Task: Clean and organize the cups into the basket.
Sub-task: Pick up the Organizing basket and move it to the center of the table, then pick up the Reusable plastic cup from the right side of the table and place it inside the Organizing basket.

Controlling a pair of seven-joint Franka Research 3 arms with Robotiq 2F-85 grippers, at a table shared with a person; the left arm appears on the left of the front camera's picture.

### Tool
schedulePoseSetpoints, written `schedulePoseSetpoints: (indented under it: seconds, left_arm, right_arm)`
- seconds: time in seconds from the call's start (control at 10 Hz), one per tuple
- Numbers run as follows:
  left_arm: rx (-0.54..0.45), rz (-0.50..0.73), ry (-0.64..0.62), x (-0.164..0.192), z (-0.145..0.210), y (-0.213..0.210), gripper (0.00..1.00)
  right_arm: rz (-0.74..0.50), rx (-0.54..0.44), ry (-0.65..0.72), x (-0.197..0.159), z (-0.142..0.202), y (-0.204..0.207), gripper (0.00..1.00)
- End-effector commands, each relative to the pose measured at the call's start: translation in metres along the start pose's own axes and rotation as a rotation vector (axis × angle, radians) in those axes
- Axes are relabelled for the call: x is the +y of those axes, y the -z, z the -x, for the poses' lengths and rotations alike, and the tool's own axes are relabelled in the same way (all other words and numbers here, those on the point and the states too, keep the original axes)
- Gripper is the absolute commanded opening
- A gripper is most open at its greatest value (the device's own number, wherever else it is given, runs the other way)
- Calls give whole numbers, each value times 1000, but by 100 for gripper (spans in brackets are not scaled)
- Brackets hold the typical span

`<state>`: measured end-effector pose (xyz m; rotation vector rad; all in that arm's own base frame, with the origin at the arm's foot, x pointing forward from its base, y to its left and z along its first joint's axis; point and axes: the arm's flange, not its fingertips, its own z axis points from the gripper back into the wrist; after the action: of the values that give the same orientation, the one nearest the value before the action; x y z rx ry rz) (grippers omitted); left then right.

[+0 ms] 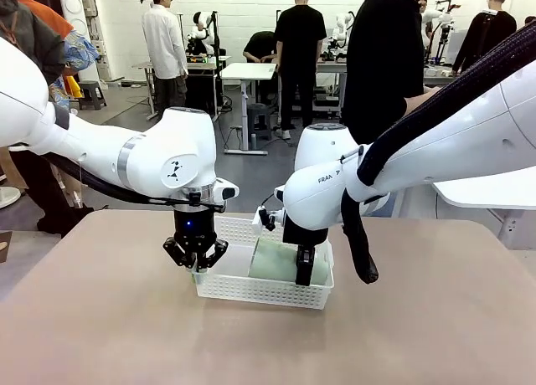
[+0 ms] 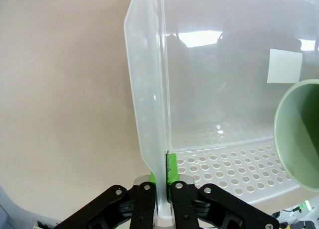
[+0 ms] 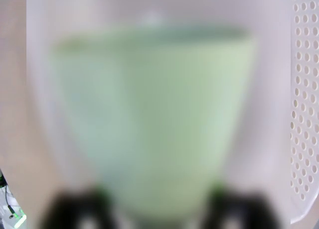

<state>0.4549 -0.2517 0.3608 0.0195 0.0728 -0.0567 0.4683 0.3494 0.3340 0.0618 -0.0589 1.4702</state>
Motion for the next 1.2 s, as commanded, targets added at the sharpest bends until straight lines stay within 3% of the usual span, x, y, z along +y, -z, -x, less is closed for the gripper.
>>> schedulePoseSetpoints:
  seconds: [0.0,0.1,0.9,1.1]
  left_arm:
    - [0,-2,4,0,1,0,0]
    - [0,-2,4,0,1,0,0]
    - [0,-2,4,0,1,0,0]
    - [0,-2,4,0,1,0,0]
  right_arm:
    - [-8,-43,2,6,-1,1,95]
    - [6,-53,-9,10,-2,-2,100]
    - [120,-165,-44,25,12,-52,100]
    - [173,-337,-44,26,54,-103,100]
